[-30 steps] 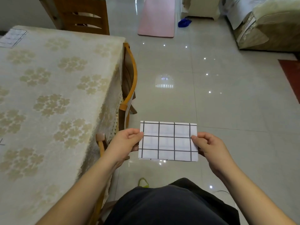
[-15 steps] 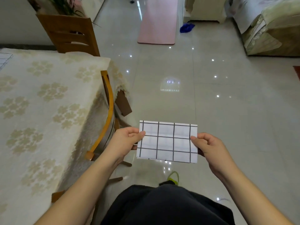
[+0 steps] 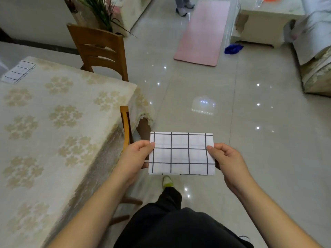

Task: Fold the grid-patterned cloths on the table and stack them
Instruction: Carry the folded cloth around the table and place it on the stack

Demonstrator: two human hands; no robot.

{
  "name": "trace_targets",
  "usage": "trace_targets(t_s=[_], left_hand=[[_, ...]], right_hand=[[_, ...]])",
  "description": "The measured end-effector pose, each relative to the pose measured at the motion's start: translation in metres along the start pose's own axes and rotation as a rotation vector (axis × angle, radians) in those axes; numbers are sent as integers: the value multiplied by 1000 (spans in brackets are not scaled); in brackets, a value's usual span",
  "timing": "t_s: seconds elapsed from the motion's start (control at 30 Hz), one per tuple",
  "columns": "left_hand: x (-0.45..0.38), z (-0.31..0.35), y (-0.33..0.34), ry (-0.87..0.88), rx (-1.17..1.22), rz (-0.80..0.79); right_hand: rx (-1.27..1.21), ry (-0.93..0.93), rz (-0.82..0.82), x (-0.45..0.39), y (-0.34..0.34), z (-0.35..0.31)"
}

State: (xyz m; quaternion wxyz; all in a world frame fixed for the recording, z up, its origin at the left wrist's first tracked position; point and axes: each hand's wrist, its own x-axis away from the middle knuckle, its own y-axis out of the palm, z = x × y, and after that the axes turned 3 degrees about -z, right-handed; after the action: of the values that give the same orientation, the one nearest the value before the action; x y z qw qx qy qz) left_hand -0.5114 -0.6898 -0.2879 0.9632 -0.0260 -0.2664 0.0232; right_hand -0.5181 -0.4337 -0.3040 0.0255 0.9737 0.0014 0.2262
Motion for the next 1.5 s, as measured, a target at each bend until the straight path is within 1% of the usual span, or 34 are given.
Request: trace_targets(t_s=[0.1,0.3,0.4,0.47,0.63,0.8,0.93,1.07,1.27,1.5], left_hand=[[-39,18,-13,0,19,30],[-110,53,-29,-63,59,67],[-136,79,-26,-88,75,97],[-154,96,-22,-72,76,115],[-222,125,-5,-62,116,104],[-296,164,25,-51,55,128],[-346,203,46,-57,39,163],[-384,233,53,-32,50,230],[-429,256,36,-36,223,351],[-485,270,-20,-39,335,458]], right_hand=[[41,-10,-28,-45,12,-25],[88,-15,-69,-121,29,-65],[78,-12,-47,-154,32,-81],[73,-13,-41,-176,32,-93],[83,-14,-17,-247,17,-116],[89,-37,-24,-337,-10,-151],[82,-35,-88,-396,-29,-188],[144,-37,-144,-449,-35,-223],[175,10,-233,-520,-2,-259],[253,-7,-371,-598,82,-292]])
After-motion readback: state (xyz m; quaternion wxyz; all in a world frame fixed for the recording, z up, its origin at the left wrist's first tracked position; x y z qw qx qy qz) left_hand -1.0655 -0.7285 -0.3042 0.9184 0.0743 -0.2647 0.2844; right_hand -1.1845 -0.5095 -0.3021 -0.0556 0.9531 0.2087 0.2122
